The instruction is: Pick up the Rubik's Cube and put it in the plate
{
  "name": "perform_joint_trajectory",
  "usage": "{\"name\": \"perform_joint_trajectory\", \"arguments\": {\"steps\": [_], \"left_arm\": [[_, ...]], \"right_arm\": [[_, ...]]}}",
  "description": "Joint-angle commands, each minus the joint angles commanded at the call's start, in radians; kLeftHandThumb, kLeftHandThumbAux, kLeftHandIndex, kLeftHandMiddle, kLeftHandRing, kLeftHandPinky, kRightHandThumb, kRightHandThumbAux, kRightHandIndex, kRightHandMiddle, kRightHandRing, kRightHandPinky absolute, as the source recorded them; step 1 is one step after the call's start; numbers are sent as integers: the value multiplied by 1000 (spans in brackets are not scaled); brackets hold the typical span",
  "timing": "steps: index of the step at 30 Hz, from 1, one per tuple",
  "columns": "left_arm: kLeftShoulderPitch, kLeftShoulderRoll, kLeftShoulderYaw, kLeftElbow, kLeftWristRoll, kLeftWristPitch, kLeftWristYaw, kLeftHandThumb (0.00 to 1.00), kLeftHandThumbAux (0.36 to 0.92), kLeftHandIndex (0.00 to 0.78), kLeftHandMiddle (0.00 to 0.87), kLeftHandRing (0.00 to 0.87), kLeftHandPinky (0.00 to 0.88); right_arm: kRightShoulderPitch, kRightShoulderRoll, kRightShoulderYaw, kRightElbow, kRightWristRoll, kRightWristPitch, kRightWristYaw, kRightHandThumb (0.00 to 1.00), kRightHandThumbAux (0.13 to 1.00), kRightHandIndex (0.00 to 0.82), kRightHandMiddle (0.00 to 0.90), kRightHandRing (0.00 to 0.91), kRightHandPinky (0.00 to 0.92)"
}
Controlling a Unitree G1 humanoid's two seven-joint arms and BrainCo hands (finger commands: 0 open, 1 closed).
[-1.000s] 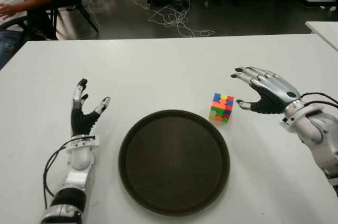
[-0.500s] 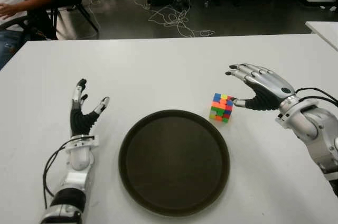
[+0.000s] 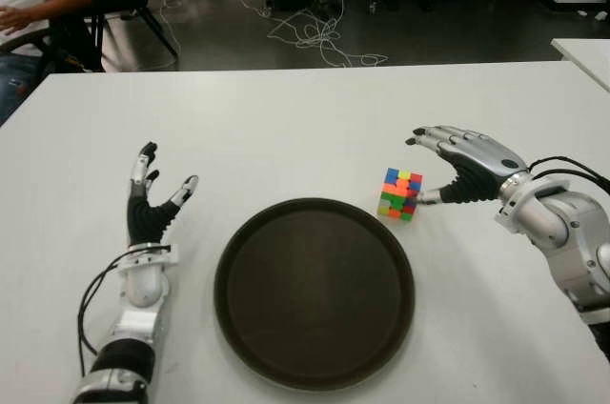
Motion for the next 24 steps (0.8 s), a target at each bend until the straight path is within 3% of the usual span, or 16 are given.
{"name": "perform_joint_trajectory", "arguments": {"steps": [8,24], "left_arm": [[-1,-2,2,-1,0,7,3,221,666,3,34,1,0],[0,-2,-1,-5,7,5,9,238,678,1,33,6,0]], "right_arm": [[-3,19,9,-6,-9,41,-9,1,554,0,0,0,0],[-17,16,33,13,-9,39,-10,0,626,0,0,0,0]]}}
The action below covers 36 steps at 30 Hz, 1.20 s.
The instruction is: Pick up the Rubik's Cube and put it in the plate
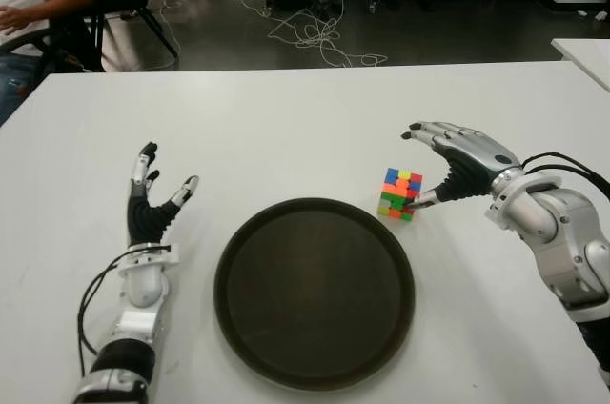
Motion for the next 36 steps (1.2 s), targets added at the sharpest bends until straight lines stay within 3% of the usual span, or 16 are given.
{"name": "perform_joint_trajectory", "arguments": {"steps": [21,36], "left_arm": [[-9,1,3,15,-4,8,-4,227,677,2,31,8,2],[-7,1,4,15,-7,6,-7,232,671,2,33,14,10]], "right_arm": [[-14,9,26,28,5,4,11,0,632,0,0,0,0],[-50,18,62,124,-1,-44,-32,0,674,0,0,0,0]]}}
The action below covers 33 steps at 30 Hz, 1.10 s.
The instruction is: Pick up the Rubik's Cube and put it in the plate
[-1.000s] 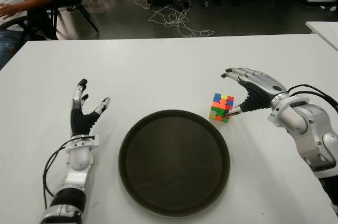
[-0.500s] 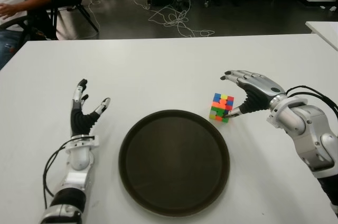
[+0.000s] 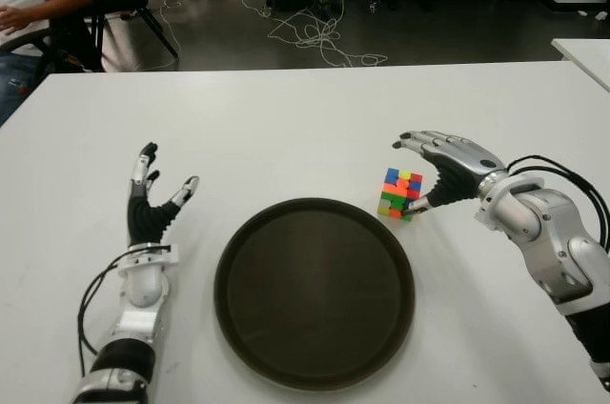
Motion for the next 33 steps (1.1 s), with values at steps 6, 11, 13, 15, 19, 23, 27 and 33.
{"name": "perform_joint_trajectory", "arguments": {"steps": [6,11,13,15,19,23,27,33], "left_arm": [[2,-4,2,-2,-8,-3,-8,241,662,1,36,10,3],[2,-4,4,-1,-6,-4,-7,260,674,5,42,16,7],[3,-4,4,-1,-6,-5,-8,264,677,6,43,17,7],[5,-5,4,-4,-4,-8,-6,257,676,4,38,11,4],[5,-6,5,-5,-4,-9,-4,244,667,1,33,5,1],[6,-6,6,-6,-4,-10,-3,240,661,0,35,8,2],[5,-4,7,-2,-3,-9,-1,259,665,6,43,20,14],[4,-4,10,1,-6,-5,-2,278,669,11,49,28,26]], "right_arm": [[-16,8,9,43,-1,-5,-13,0,683,0,0,0,0],[-24,13,14,61,-2,-5,-18,0,691,0,0,0,0],[-29,16,18,74,-4,-5,-22,0,689,0,0,0,0],[-40,21,24,99,-4,-8,-28,0,665,0,0,0,0],[-50,21,32,119,-3,-13,-32,0,633,0,0,0,0],[-60,21,40,137,-5,-16,-34,0,612,0,0,0,0],[-67,23,44,155,0,-24,-39,0,595,0,0,0,0],[-71,28,47,171,7,-32,-47,0,585,0,0,0,0]]}}
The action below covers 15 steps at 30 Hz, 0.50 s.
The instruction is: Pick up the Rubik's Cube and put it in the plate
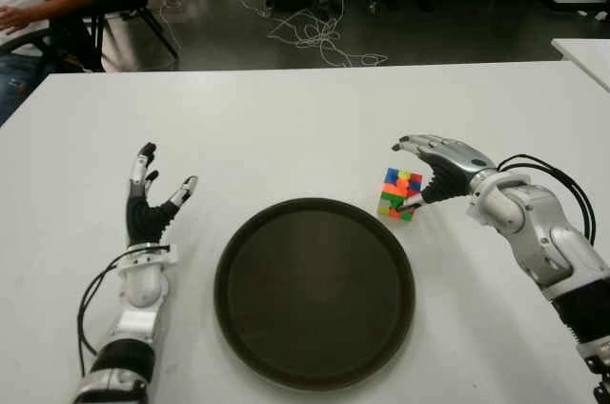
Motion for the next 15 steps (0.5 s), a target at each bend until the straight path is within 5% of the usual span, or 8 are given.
{"name": "perform_joint_trajectory", "arguments": {"steps": [15], "left_arm": [[-3,-1,8,4,-19,9,-28,283,680,2,30,7,9]], "right_arm": [[1,6,7,-10,-2,5,4,0,617,0,0,0,0]]}}
